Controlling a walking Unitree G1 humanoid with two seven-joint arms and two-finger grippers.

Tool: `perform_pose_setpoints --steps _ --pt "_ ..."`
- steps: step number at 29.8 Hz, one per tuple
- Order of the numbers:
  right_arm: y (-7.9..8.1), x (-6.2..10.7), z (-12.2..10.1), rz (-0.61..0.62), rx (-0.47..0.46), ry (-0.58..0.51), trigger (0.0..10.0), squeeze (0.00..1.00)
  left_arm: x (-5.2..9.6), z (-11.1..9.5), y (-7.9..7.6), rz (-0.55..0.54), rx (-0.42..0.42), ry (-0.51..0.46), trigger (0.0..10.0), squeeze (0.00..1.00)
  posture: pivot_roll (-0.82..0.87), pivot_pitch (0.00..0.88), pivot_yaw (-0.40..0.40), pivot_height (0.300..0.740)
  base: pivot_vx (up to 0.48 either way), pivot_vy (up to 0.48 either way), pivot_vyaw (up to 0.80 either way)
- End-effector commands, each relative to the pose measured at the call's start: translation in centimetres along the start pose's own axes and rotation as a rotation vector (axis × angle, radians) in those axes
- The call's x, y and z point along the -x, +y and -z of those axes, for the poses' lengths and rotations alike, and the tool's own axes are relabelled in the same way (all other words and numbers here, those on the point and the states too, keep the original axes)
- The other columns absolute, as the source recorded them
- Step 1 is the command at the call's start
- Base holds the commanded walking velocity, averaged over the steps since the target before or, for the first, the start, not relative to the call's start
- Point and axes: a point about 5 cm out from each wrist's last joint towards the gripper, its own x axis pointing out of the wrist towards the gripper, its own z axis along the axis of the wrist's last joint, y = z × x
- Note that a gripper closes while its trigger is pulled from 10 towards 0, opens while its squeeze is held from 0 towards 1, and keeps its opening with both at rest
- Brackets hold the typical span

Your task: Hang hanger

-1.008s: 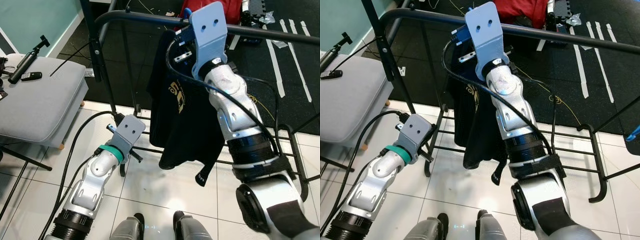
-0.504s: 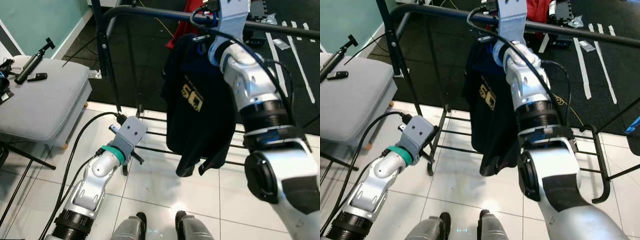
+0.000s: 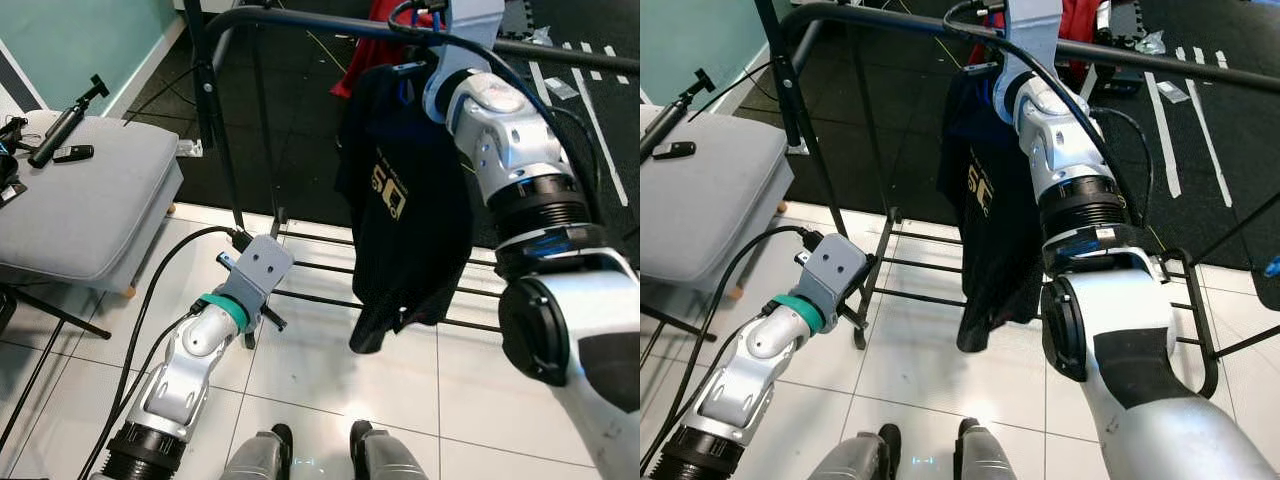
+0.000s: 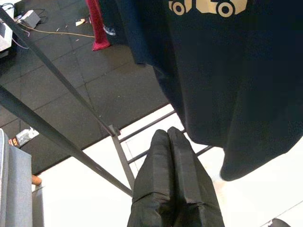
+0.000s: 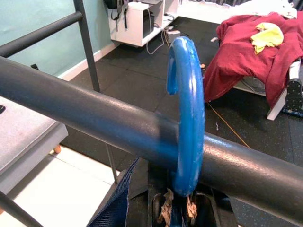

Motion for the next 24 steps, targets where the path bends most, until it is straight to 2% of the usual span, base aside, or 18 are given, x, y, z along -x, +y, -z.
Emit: perform_pose_setpoints --steps 1,4,5,6,7,15,17,24 --pt "-0.9 0.2 -3.0 0.022 0.005 -0.116 10.0 1.0 0.4 0.6 -0.1 -0.014 0.013 0.027 10.0 0.0 0.0 0.178 0.038 0.74 0.0 0.0 0.0" --pt "-0.9 0.2 -2.9 0.023 0.009 -0.115 10.0 1.0 0.4 0.6 -0.1 -0.018 0.017 0.028 10.0 0.0 0.0 0.179 0.036 0.74 0.0 0.0 0.0" --pt "-0.9 0.1 -2.9 0.024 0.015 -0.12 10.0 0.74 0.4 0.6 -0.1 -0.021 0.019 0.028 10.0 0.0 0.0 0.179 0.034 0.74 0.0 0.0 0.0" --pt "-0.9 0.1 -2.9 0.024 0.015 -0.12 10.0 0.74 0.4 0.6 -0.1 -0.021 0.019 0.028 10.0 0.0 0.0 0.179 0.034 0.74 0.0 0.0 0.0" --pt "-0.9 0.1 -2.9 0.023 0.02 -0.124 10.0 0.0 0.4 0.6 -0.1 -0.022 0.02 0.028 10.0 0.0 0.0 0.179 0.034 0.74 0.0 0.0 0.0" --pt "0.4 0.3 -2.2 -0.005 0.087 -0.154 10.0 0.0 0.5 0.7 0.0 -0.025 0.023 0.031 10.0 0.0 0.0 0.178 0.027 0.74 0.0 0.0 0.0" --pt "1.4 0.8 -1.3 -0.007 0.118 -0.159 10.0 0.0 0.7 0.7 0.0 -0.024 0.019 0.032 10.0 0.0 0.01 0.175 0.023 0.74 0.0 0.0 0.0" --pt "2.1 1.8 -0.2 0.039 0.185 -0.176 10.0 0.0 0.8 0.7 0.0 -0.021 0.013 0.033 10.0 0.0 0.01 0.171 0.026 0.74 0.0 0.0 0.0"
